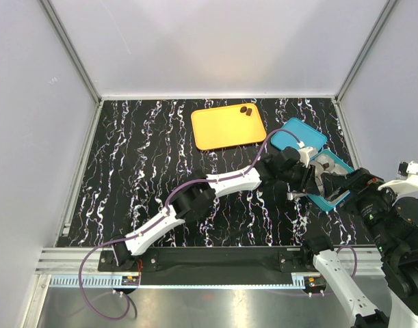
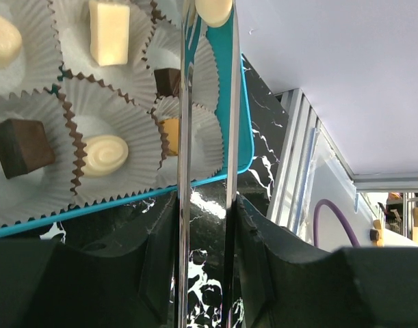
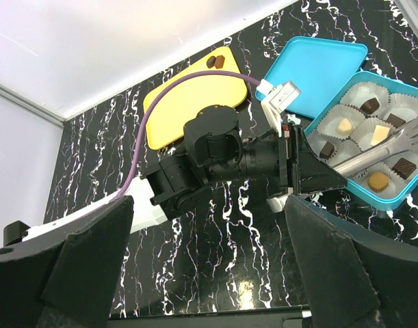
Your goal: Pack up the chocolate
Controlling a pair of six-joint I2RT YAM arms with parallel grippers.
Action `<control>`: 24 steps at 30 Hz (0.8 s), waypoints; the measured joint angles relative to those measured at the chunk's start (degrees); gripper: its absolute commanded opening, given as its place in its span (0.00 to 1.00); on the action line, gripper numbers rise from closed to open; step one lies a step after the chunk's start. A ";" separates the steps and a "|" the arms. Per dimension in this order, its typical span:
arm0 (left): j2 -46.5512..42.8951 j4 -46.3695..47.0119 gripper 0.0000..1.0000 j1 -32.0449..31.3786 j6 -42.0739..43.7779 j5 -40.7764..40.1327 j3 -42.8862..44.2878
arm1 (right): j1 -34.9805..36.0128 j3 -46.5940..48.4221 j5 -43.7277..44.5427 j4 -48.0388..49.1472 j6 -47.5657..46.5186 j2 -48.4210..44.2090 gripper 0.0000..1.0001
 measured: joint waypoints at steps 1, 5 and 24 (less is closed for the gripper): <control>0.00 -0.02 0.41 0.00 -0.02 -0.07 -0.11 | 0.00 0.00 0.00 0.00 0.00 0.00 1.00; -0.02 -0.02 0.43 0.00 -0.02 -0.28 -0.17 | 0.00 0.00 0.00 0.00 0.00 0.00 1.00; -1.05 1.18 0.43 0.00 0.31 -2.40 -2.03 | 0.00 0.00 -0.02 0.04 0.00 0.00 1.00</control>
